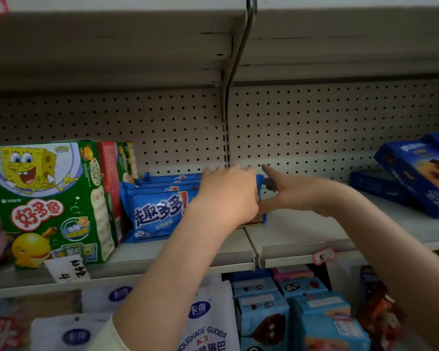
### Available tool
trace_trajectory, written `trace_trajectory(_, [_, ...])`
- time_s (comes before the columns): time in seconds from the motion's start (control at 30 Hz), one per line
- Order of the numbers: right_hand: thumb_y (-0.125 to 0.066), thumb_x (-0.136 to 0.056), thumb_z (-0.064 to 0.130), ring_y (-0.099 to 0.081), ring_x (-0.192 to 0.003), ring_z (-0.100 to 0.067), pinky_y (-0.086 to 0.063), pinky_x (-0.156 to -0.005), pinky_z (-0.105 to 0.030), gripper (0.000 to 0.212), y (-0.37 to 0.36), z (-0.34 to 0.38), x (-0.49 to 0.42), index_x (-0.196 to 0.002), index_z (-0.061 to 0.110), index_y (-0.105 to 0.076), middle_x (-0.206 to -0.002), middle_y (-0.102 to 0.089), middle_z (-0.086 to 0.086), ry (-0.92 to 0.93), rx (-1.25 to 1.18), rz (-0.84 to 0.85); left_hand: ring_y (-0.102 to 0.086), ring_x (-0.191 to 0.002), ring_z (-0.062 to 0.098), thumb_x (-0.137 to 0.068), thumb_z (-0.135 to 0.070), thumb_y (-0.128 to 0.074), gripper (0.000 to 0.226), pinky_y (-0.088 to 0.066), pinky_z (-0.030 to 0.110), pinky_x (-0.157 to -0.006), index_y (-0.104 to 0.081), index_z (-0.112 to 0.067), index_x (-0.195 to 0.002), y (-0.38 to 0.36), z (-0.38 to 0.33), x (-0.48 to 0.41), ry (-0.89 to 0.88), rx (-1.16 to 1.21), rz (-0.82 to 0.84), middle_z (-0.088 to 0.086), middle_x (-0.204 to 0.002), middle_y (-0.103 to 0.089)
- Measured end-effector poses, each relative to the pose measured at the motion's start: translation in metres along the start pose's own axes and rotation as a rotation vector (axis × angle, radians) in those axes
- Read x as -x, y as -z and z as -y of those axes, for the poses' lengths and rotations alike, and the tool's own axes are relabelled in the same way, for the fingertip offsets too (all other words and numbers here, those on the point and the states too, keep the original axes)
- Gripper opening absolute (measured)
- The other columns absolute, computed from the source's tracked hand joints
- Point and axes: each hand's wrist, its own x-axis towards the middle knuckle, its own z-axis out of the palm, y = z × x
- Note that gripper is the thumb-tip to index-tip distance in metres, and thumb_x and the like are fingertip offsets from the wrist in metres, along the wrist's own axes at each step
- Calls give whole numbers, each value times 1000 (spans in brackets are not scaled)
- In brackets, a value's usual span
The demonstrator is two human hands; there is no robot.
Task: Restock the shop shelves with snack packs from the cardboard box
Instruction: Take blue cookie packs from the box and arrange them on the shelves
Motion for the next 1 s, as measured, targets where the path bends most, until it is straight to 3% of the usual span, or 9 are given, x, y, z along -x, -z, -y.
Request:
trace_trajectory(0.1, [-69,-81,36,-35,-137,-17,-31,-106,-30,95,10,-6,29,-152,25,-8,-152,-33,0,88,194,-295,-51,-118,29,-89,-15,-52,50,-35,43,-103,-41,-17,-138,-3,-38,13,-13,78,-286,6,-130,-49])
trace_trajectory(0.23, [-60,-86,18,-43,-112,1,-30,-87,-8,55,16,-34,85,-138,24,-43,-133,-52,6,242,314,-652,-62,-95,28,-74,-4,-48,44,-49,38,-83,-62,-8,-116,-23,-99,29,-160,308,-662,10,-110,-63])
trace_trajectory(0.37, [-65,-77,5,-42,-89,15,-28,-80,7,42,11,-90,149,-115,22,-62,-104,-55,17,219,340,-783,-63,-87,26,-84,-6,-41,35,-49,35,-76,-66,-5,-109,-54,-171,44,-355,532,-785,10,-99,-66])
trace_trajectory(0.5, [-63,-77,6,-51,-85,-1,-34,-75,-1,24,-5,-156,197,-100,14,-66,-92,-61,6,118,345,-869,-62,-86,29,-86,-8,-50,28,-49,36,-79,-67,-2,-108,-96,-236,61,-487,719,-788,13,-99,-66])
trace_trajectory(0.63, [-50,-78,29,-51,-73,-5,-38,-66,-12,24,-46,-239,254,-89,13,-65,-76,-52,11,-108,244,-906,-61,-92,26,-89,-11,-45,29,-50,34,-82,-64,-3,-110,-150,-307,97,-540,965,-562,12,-102,-63])
trace_trajectory(0.73, [-60,-83,18,-60,-77,-17,-42,-68,-18,13,-94,-315,300,-91,10,-68,-80,-64,-1,-443,195,-845,-61,-91,27,-88,-18,-38,34,-47,32,-79,-63,-5,-107,-209,-368,135,-550,1041,-193,11,-100,-61])
trace_trajectory(0.8, [-61,-86,13,-63,-84,-24,-39,-68,-19,11,-134,-365,330,-92,7,-68,-88,-69,-9,-690,123,-720,-59,-97,32,-89,-21,-37,33,-43,37,-81,-61,-8,-108,-250,-405,162,-573,953,149,13,-104,-61])
trace_trajectory(0.87, [-58,-87,17,-63,-91,-28,-41,-73,-29,15,-175,-406,359,-90,6,-67,-93,-70,-13,-890,48,-578,-56,-107,32,-94,-17,-42,25,-41,39,-87,-59,-10,-111,-287,-437,194,-622,871,481,14,-112,-60])
trace_trajectory(1.0, [-56,-87,21,-60,-99,-27,-41,-72,-31,7,-254,-462,407,-90,15,-55,-109,-65,-14,-1107,-1,-259,-59,-108,27,-95,-21,-45,25,-49,36,-90,-59,-17,-116,-344,-463,252,-741,844,874,8,-117,-63])
